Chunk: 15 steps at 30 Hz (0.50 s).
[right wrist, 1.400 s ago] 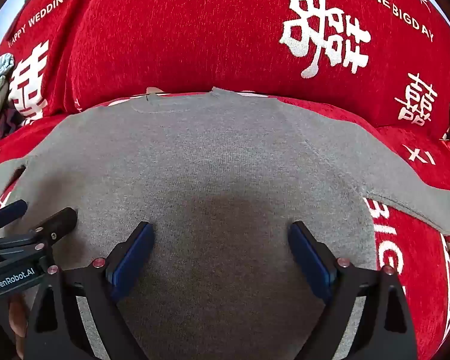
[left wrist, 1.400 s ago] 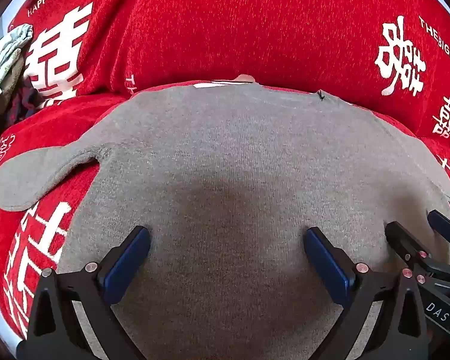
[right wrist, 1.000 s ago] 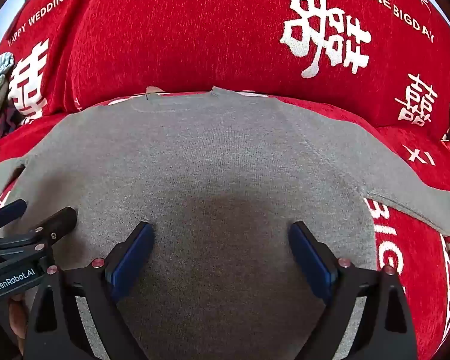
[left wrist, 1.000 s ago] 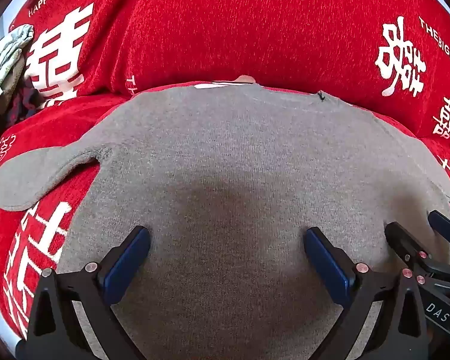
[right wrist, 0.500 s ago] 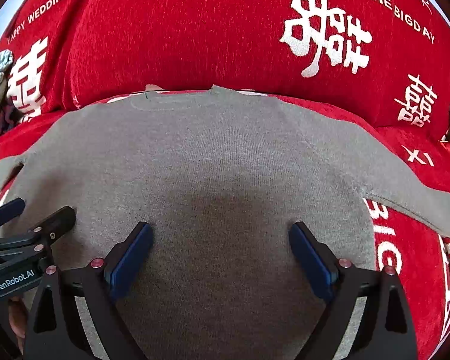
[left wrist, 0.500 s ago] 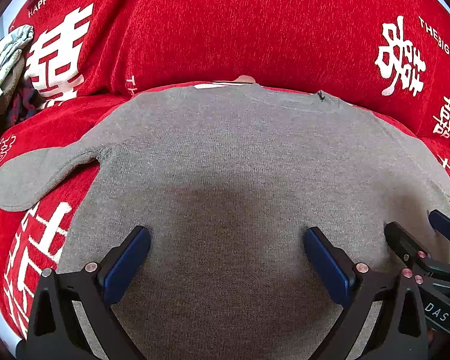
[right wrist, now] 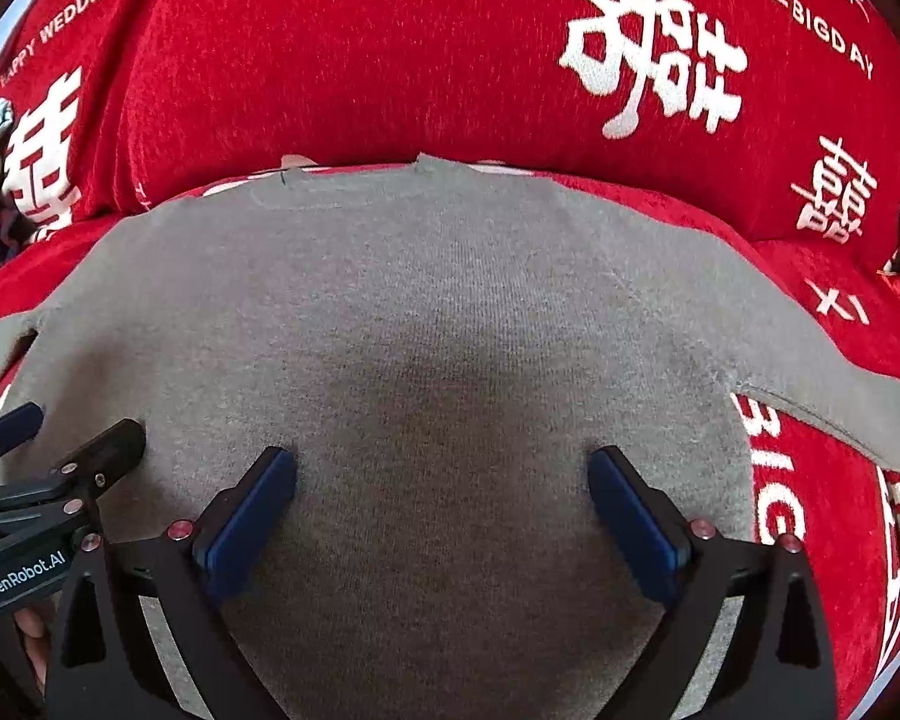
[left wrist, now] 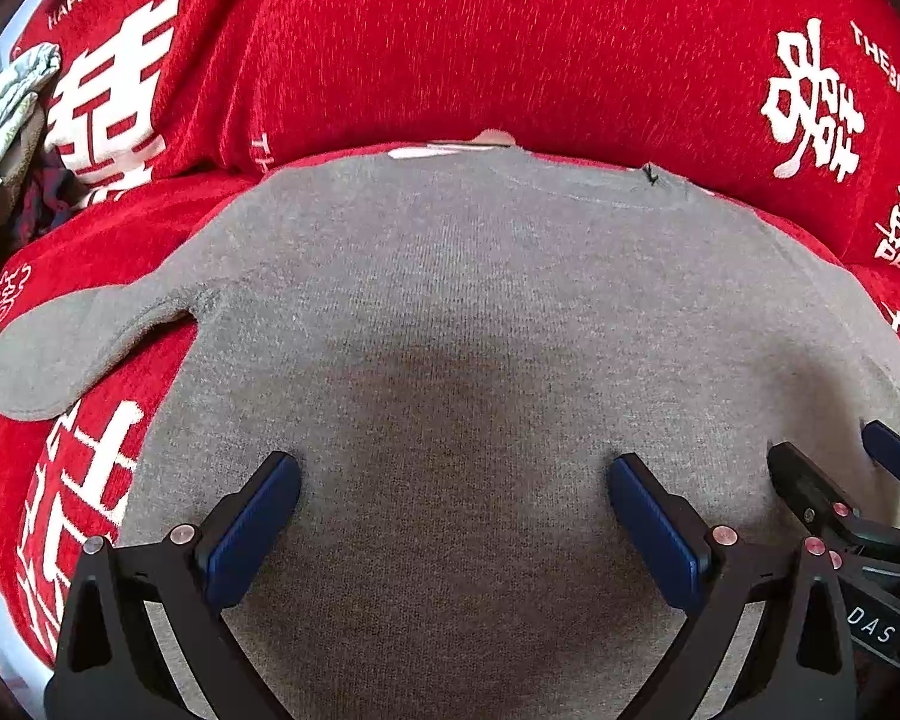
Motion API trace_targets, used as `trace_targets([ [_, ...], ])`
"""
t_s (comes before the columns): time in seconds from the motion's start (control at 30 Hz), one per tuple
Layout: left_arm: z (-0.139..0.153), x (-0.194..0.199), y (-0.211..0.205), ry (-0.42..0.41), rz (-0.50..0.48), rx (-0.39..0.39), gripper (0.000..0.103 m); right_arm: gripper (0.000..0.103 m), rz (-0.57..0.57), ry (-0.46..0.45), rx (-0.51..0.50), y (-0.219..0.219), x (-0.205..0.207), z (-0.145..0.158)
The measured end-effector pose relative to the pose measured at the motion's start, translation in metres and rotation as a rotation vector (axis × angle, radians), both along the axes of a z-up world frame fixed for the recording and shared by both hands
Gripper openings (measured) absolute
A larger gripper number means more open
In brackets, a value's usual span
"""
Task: Fold small clothes
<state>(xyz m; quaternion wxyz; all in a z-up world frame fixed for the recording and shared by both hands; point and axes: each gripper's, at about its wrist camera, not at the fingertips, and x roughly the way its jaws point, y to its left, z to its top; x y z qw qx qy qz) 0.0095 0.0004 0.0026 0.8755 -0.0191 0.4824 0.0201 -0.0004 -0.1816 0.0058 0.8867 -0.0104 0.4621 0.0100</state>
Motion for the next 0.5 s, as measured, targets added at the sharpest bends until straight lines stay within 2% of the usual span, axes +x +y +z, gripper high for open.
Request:
trace_targets([
  [0.3, 0.0002, 0.0085, -0.0002, 0.086, 0.011, -0.008, 0.103, 0.101, -0.023, 0.071, 0.020, -0.0018, 0.0061, 0.0005],
  [0.5, 0.0004, 0.0104, -0.0003, 0.107, 0.015, -0.011, 0.103, 0.101, -0.033, 0.068, 0.028, -0.0040, 0.0064, 0.0007],
])
